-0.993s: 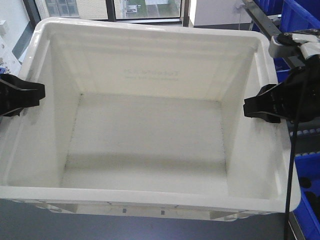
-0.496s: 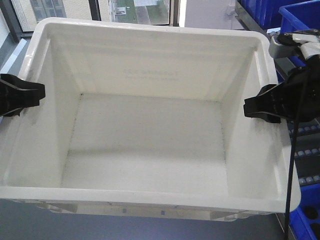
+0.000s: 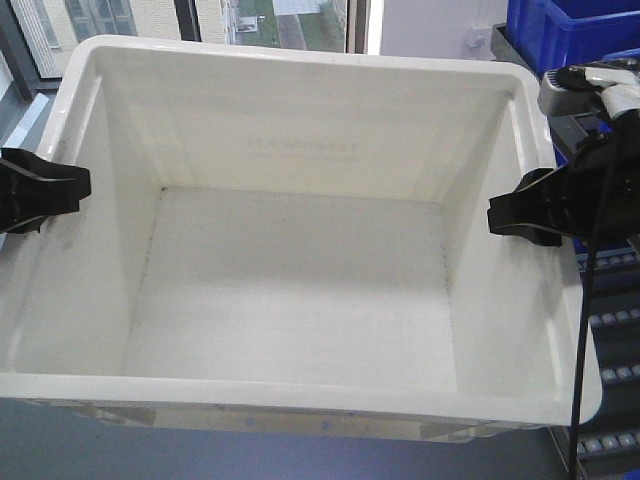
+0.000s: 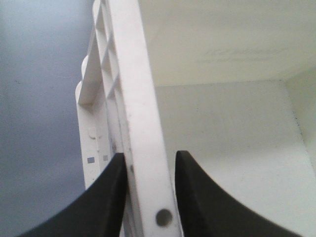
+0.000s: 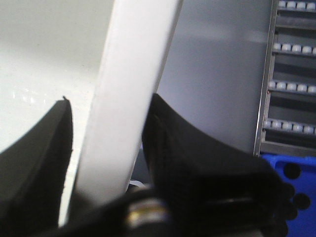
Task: Move bin from left to right shelf
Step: 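Hold the tote with both grippers while the base drives across the room, then hold the tote with both grippers while the base turns toward the other shelf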
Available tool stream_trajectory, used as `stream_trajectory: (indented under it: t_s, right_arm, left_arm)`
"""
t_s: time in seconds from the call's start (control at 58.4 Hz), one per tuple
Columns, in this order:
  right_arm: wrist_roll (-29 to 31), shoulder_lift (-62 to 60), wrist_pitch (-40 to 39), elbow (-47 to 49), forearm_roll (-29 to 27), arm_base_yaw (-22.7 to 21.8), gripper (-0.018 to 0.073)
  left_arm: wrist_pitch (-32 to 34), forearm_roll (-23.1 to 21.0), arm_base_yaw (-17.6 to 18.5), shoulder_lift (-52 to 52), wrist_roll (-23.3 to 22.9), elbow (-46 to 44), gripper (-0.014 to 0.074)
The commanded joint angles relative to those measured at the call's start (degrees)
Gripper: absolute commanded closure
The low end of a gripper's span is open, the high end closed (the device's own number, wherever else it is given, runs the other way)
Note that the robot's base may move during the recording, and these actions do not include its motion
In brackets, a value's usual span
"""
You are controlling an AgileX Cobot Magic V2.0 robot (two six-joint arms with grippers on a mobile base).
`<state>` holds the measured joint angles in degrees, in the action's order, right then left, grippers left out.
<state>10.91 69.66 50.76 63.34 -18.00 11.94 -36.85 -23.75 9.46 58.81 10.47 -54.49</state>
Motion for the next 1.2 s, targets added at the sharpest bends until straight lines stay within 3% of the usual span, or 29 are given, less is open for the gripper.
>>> stream_trajectory:
  t_s: [0.0, 1.181]
  right_arm:
    - [2.38, -2.23, -6.13, 2.54, -6.56, 0.59, 0.0564]
    - [2.38, -2.23, -6.13, 2.54, -6.56, 0.59, 0.0564]
  left_arm:
    - [5.10, -6.17, 0.86, -1.63, 1.04, -2.16, 0.0603]
    - [5.10, -6.17, 0.86, -1.63, 1.04, -2.16, 0.0603]
